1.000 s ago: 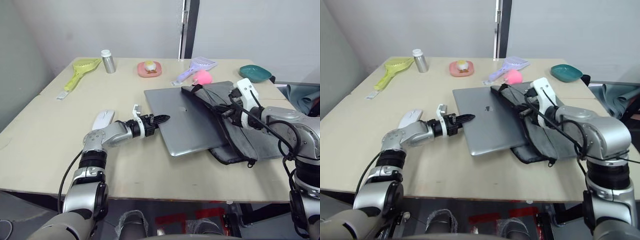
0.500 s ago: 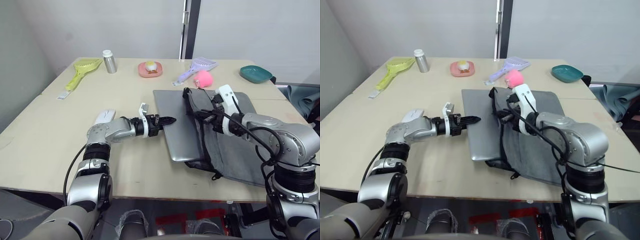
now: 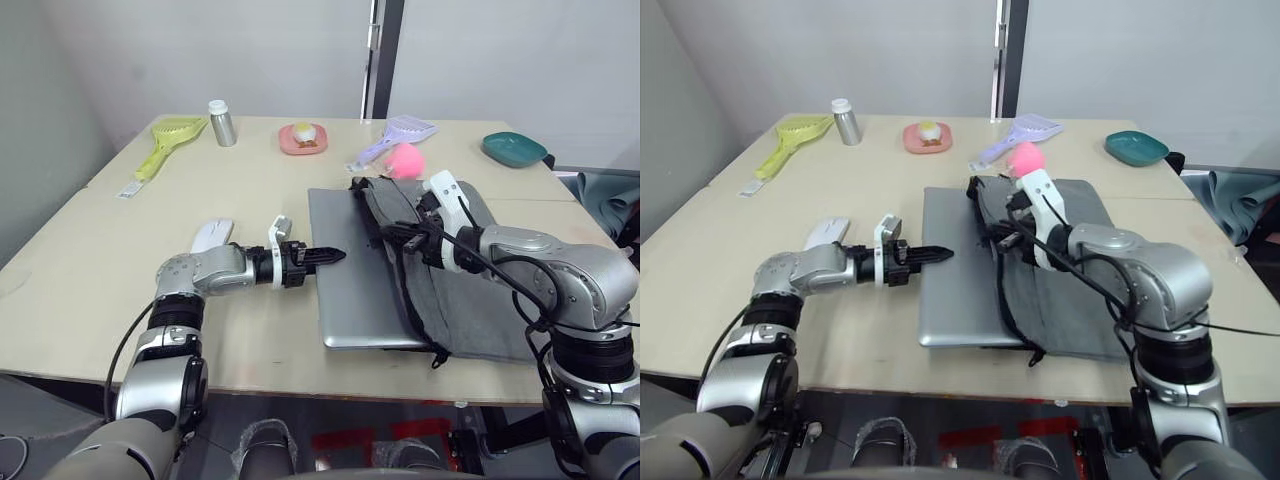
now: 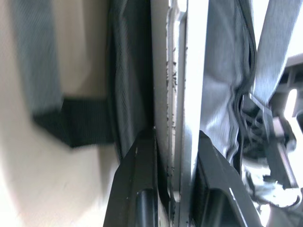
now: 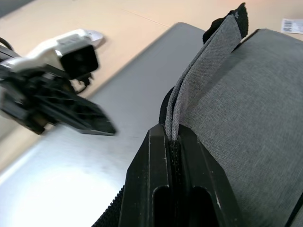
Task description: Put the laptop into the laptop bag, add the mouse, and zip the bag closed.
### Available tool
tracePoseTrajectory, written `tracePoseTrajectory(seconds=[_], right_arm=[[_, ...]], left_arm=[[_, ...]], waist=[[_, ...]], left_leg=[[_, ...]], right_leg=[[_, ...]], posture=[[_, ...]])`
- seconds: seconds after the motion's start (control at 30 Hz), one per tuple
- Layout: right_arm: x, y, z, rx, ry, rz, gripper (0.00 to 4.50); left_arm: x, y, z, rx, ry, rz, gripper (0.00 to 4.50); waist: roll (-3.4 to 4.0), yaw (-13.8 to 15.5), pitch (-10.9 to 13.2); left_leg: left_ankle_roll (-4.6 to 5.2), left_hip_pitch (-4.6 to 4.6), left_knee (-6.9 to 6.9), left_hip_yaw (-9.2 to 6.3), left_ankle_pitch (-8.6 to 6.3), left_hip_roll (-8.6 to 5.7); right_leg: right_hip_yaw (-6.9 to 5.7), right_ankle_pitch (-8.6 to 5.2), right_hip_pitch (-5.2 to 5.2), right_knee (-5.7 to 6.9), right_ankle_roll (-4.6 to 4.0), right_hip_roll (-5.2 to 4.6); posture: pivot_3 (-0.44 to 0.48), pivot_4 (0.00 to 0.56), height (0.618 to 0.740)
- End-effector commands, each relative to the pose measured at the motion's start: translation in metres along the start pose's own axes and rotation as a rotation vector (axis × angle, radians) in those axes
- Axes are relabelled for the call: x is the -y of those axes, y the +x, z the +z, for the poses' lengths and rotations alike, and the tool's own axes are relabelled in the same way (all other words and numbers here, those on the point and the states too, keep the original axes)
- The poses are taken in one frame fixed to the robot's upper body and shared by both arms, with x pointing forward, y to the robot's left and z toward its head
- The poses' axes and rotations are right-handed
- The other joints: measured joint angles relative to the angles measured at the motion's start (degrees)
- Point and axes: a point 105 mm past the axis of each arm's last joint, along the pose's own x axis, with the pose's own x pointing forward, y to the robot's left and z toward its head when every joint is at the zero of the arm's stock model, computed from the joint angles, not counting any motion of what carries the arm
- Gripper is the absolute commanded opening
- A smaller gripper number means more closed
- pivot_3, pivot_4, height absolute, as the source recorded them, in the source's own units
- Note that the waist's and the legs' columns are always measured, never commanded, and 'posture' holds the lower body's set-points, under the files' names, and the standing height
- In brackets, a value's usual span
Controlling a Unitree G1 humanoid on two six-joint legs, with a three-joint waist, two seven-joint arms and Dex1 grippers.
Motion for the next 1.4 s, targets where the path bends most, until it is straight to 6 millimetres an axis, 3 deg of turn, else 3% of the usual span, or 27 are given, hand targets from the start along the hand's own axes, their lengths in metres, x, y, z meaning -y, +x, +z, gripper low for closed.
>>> tracePoseTrajectory(seconds=[0.03,0.23,0.4,0.77,1.4], right_arm=[[-0.022,0.002,0.010,0.045,-0.042,0.076,0.04],[-0.039,0.008,0.007,0.046,-0.027,0.139,0.04],[-0.037,0.008,0.011,0.064,-0.015,0.129,0.04],[-0.038,0.007,0.019,0.097,0.011,0.156,0.04],[-0.043,0.006,0.021,0.116,0.031,0.194,0.04]], left_arm=[[0.041,-0.002,0.010,0.056,0.072,-0.151,0.33],[0.042,0.002,0.011,0.070,0.079,-0.143,0.33],[0.041,0.007,0.012,0.110,0.077,-0.136,0.33],[0.035,0.016,-0.012,0.089,0.088,-0.146,0.33],[0.040,0.033,-0.002,0.162,0.094,-0.148,0.33]], waist=[[0.00,-0.2,0.0],[0.00,-0.3,0.0],[0.00,-0.2,0.0],[0.00,-0.3,0.0],[0.00,-0.5,0.0]], left_leg=[[0.00,-0.01,0.00,0.00,0.00,0.01],[0.00,-0.01,-0.05,0.00,0.00,0.01],[0.00,-0.01,-0.04,0.00,0.00,0.01],[0.00,-0.03,-0.08,0.00,0.00,0.00],[0.01,-0.02,-0.06,0.00,0.00,0.00]], right_leg=[[0.00,0.00,-0.01,0.00,0.00,0.01],[-0.01,-0.01,-0.02,-0.05,0.00,0.02],[-0.01,0.00,-0.01,-0.04,0.01,0.01],[-0.02,0.01,-0.02,-0.11,0.02,0.01],[-0.01,0.02,-0.01,-0.10,0.04,0.00]], posture=[[0.000,0.150,0.740],[0.000,0.150,0.740],[0.000,0.150,0.740],[0.000,0.150,0.740],[0.000,0.150,0.740]])
